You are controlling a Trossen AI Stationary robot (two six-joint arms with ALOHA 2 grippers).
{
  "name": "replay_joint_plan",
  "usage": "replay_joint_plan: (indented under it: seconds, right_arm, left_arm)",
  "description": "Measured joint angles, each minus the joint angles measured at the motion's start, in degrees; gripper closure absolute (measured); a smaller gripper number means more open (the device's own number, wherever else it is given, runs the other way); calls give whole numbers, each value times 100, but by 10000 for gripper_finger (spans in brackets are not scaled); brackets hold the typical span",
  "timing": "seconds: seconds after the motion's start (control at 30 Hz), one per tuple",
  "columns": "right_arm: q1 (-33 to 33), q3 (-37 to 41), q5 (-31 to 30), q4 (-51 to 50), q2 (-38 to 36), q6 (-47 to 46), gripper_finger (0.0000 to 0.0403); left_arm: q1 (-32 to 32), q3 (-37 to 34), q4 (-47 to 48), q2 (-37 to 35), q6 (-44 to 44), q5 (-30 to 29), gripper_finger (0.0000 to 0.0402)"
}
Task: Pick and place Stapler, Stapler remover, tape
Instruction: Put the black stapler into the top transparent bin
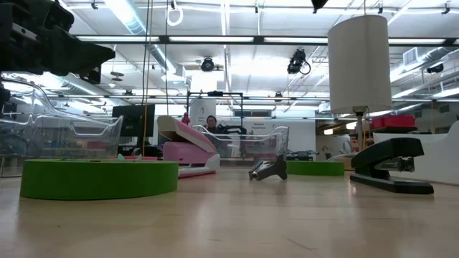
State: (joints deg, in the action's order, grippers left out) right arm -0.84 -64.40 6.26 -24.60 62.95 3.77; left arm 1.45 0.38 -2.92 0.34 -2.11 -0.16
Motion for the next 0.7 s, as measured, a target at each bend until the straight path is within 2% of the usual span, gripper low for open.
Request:
replay_joint_plan:
  seconds: [0.7]
  right_arm:
    - [0, 4, 22, -50, 636, 103, 383]
  left_arm:
    - [0, 0, 0, 2, 0, 2, 383]
